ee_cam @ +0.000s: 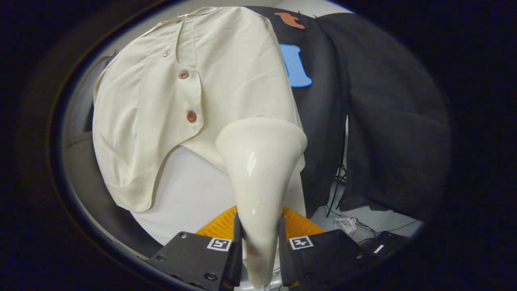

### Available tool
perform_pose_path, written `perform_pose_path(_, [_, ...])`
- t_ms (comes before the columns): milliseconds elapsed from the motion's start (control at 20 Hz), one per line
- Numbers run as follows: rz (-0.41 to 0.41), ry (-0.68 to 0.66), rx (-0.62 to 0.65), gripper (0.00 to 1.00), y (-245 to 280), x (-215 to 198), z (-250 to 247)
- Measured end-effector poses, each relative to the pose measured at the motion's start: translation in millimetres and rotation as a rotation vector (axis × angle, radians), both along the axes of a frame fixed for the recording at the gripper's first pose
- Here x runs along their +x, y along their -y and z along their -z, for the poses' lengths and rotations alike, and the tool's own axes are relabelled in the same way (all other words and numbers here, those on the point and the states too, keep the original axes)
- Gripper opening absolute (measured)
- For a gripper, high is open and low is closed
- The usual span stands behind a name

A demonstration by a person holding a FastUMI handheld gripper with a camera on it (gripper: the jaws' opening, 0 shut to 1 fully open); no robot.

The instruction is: Iron the clothes twice with a garment steamer, once on the left side and once on the right side.

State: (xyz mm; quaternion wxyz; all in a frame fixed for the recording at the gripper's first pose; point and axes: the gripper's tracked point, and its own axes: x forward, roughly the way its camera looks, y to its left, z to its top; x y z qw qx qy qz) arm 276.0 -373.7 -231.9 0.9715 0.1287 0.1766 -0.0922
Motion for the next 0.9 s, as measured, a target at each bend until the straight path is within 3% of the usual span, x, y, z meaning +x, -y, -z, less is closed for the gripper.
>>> perform_pose_path(450, [0.000, 0.000, -0.002, 0.38, -1, -8, 1])
perform_pose_path(900, [-0.038, -0.008, -0.076, 0.38, -46, -29, -46])
